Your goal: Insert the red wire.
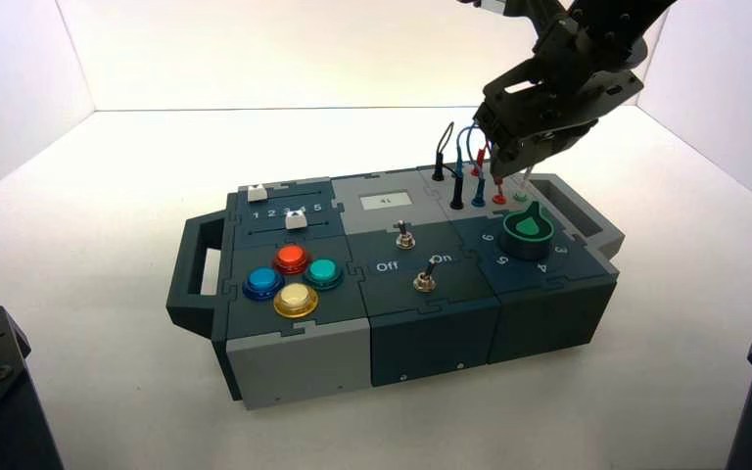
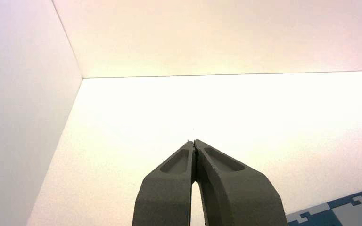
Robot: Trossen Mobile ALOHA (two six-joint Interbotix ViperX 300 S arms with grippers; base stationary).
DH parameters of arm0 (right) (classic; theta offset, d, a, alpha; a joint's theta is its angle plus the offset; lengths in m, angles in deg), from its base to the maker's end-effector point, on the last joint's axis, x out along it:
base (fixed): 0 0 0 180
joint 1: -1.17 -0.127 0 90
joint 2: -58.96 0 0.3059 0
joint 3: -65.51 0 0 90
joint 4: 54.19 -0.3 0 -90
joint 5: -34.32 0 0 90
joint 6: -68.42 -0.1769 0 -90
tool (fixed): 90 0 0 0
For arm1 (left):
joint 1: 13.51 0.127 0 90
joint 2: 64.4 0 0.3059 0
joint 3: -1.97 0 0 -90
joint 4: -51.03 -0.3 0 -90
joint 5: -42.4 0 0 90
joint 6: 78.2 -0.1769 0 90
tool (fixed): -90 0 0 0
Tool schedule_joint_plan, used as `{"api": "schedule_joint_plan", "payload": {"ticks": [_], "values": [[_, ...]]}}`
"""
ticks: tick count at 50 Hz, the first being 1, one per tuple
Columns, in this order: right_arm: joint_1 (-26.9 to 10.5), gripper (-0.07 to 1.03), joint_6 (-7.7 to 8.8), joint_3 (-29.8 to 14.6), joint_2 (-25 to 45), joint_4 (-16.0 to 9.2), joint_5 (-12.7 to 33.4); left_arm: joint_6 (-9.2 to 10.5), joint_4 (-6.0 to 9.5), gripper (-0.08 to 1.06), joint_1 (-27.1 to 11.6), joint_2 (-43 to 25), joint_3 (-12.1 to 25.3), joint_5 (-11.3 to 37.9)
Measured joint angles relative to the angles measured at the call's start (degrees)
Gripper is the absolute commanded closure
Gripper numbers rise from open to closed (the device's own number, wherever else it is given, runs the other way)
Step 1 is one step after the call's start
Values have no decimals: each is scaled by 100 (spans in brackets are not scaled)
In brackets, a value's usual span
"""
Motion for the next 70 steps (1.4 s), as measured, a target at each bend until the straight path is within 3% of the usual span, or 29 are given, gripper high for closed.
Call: {"api": "schedule_joint_plan", "payload": {"ticks": [70], "values": [[-9, 98, 0, -141, 185, 0, 149, 0, -9, 101, 0, 0, 18, -26]]}}
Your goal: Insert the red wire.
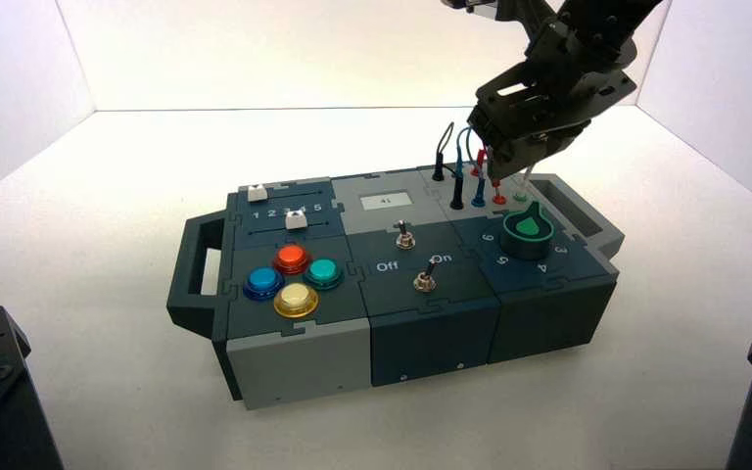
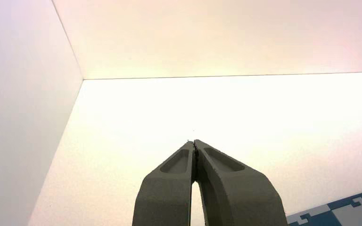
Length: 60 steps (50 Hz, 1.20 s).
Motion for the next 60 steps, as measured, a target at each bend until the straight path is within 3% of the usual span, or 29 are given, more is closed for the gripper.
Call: {"api": "schedule_joint_plan", "payload": {"ticks": [23, 46, 60], "values": [[-18, 98, 0, 0, -9, 0, 70, 0, 0, 101, 0, 0, 0, -26], [-70, 98, 26, -79, -105, -26, 554, 0, 0, 101, 0, -9, 0, -70], [-79, 98, 44, -88, -97, -35, 589, 9, 0, 101, 0, -9, 0, -70]]}}
